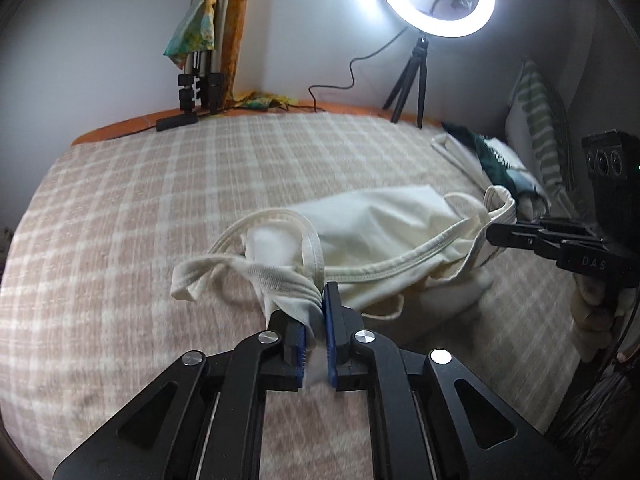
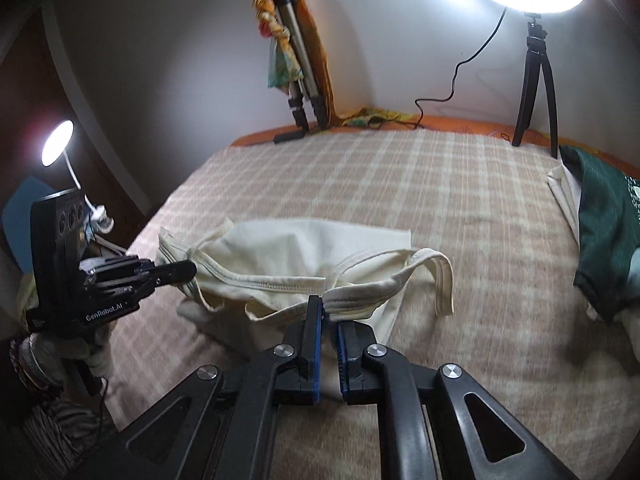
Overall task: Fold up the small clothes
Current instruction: 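Lift the strap end and fold it toward the hem with both grippers, then open both grippers and reposition them at the folded camisole's edge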
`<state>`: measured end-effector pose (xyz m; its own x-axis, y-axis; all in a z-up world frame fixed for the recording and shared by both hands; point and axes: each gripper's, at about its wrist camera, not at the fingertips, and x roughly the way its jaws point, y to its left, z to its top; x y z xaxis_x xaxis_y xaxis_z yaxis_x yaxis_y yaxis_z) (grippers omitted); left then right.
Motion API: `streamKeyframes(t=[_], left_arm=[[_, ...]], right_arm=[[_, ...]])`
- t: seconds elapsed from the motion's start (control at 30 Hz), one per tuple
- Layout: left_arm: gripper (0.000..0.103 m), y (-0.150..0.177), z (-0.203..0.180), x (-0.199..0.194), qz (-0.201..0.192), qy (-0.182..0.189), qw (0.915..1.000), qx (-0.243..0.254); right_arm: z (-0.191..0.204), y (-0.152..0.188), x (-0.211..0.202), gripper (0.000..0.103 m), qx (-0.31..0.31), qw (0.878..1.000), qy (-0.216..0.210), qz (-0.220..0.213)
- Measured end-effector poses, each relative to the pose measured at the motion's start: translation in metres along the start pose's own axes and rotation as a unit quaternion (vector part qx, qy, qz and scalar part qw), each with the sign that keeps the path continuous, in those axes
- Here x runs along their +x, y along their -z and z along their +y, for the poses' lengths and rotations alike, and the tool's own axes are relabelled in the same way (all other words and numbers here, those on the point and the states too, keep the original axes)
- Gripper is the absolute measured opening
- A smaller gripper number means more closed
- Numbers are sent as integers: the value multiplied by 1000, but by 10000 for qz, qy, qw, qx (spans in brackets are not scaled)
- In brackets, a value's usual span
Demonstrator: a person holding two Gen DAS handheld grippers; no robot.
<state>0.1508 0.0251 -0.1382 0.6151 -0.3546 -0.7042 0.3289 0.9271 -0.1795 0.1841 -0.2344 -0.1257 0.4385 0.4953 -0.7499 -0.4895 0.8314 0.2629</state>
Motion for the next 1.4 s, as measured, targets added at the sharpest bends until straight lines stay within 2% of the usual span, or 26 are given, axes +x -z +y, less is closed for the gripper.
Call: streamKeyframes(t=[0.13, 0.23, 0.3, 0.4, 0.5, 0.57, 0.67, 0.73, 0.8, 0.9, 1.07, 1.13, 1.27, 1.37, 1.4], left_arm=[[13, 14, -1, -17, 241, 81, 9996, 148], [13, 22, -3, -40, 320, 432, 9984, 172], [13, 21, -10, -55, 204, 615, 9975, 279], [13, 2, -18, -65, -100, 567, 9972, 486], [13, -25, -20, -48, -28, 565, 9973, 465], [13, -41, -23, -30, -10, 321, 9978, 572], [13, -57, -24, 6, 457, 343, 9963, 646], [13, -58, -23, 24, 700, 85, 9949, 715], [13, -53, -18, 33, 933, 41, 9932, 696], [13, -32, -5, 29, 1189, 238, 9917, 436], [13, 17, -12, 7, 1411, 349, 9867, 724], [13, 30, -14, 2, 1454, 324, 9858, 770], [13, 39, -8, -13, 1327, 381, 9889, 552], [15, 31, -4, -26, 1047, 495, 9928, 305], [26, 26, -2, -30, 903, 470, 9945, 242]], right_arm=[[-1, 12, -12, 20, 30, 9994, 3, 346], [1, 18, -33, 20, 66, 9988, -256, 411], [8, 16, -50, 20, -30, 9982, -523, 297], [19, 3, -60, 20, -192, 9971, -740, 58], [20, -15, -41, 20, -111, 9983, -574, 63], [16, -25, -20, 22, 45, 9988, -441, 184], [11, -34, 4, 22, 131, 9990, -204, 368], [7, -37, 14, 22, 206, 9984, -149, 501], [5, -37, 20, 22, 207, 9979, -132, 605], [5, -27, 25, 22, 68, 9960, -120, 887], [8, 12, 21, 22, -308, 9901, -201, 1358], [9, 27, 18, 22, -410, 9881, -101, 1482], [5, 42, 3, 22, -389, 9873, -17, 1542], [1, 38, -19, 25, -291, 9916, -159, 1251], [0, 34, -24, 30, -248, 9933, -228, 1102]])
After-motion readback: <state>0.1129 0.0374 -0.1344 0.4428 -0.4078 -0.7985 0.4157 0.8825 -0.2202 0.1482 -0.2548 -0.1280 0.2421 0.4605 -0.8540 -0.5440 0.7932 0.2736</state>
